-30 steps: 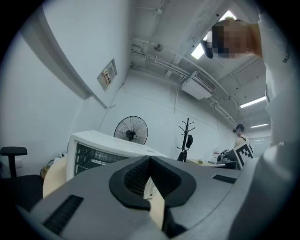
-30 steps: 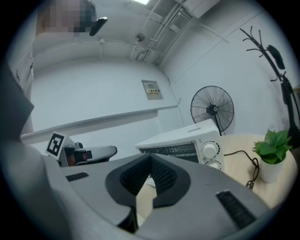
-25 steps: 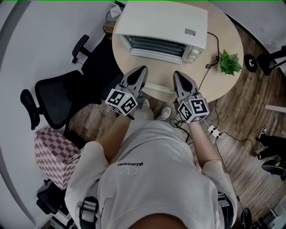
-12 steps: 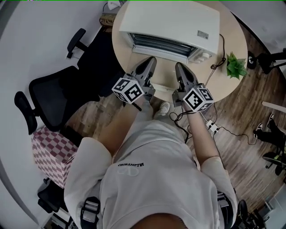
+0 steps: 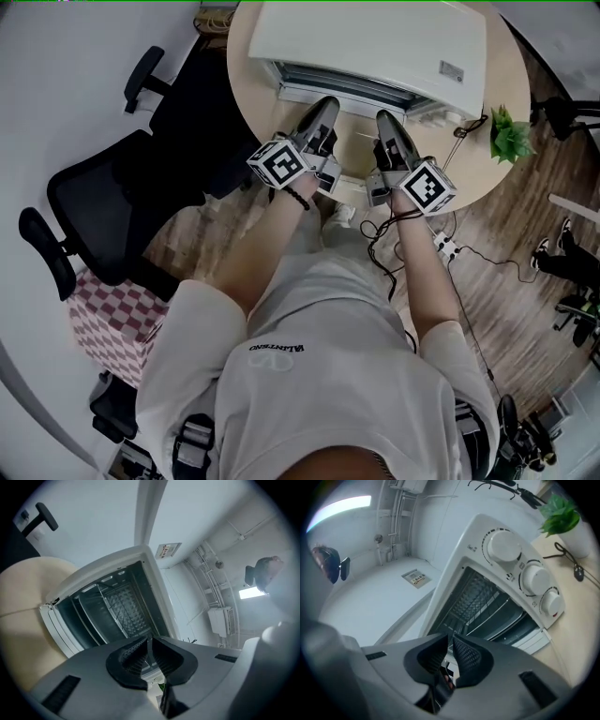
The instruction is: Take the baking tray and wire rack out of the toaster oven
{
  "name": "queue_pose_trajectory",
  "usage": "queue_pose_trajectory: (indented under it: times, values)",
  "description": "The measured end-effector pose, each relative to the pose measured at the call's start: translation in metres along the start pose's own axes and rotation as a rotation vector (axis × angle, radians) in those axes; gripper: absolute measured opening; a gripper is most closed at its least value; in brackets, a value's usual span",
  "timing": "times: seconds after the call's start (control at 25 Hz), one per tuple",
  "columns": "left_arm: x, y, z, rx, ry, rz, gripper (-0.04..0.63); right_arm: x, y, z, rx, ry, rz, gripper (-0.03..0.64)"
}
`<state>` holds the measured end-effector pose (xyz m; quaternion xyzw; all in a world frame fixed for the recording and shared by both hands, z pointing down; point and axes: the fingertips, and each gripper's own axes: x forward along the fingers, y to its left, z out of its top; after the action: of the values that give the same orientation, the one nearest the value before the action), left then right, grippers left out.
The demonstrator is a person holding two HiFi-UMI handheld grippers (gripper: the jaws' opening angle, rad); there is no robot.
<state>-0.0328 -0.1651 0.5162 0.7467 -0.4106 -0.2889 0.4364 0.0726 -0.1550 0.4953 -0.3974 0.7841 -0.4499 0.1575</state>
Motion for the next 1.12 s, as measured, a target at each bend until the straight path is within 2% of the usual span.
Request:
queue_pose_trajectory:
  times: [0.52,0.6,0.64,0.68,0.88,1.12]
  values:
    - [0.044,0.035,0.007,-0.196,-0.034,-0.035,0.118,0.04,-0.047,0.0,0.153,-0.092,-0.093,0.037]
    - [0.046,0.04,0.009,-0.212,-0.045,-0.033,0.121,0.043,-0.054,0.002,0.182,-0.107,-0.092,0.037]
    - [0.047,0.044,0.01,-0.214,-0.048,-0.031,0.121,0.045,-0.056,0.003,0.199,-0.114,-0.087,0.095]
    - [0.048,0.047,0.011,-0.214,-0.049,-0.029,0.121,0.046,-0.058,0.004,0.217,-0.122,-0.085,0.104]
    - [0.053,0.053,0.014,-0.277,-0.075,-0.013,0.123,0.052,-0.071,0.008,0.266,-0.155,-0.102,0.104]
    - [0.058,0.053,0.016,-0.321,-0.099,-0.043,0.123,0.059,-0.072,0.012,0.322,-0.202,-0.081,0.104]
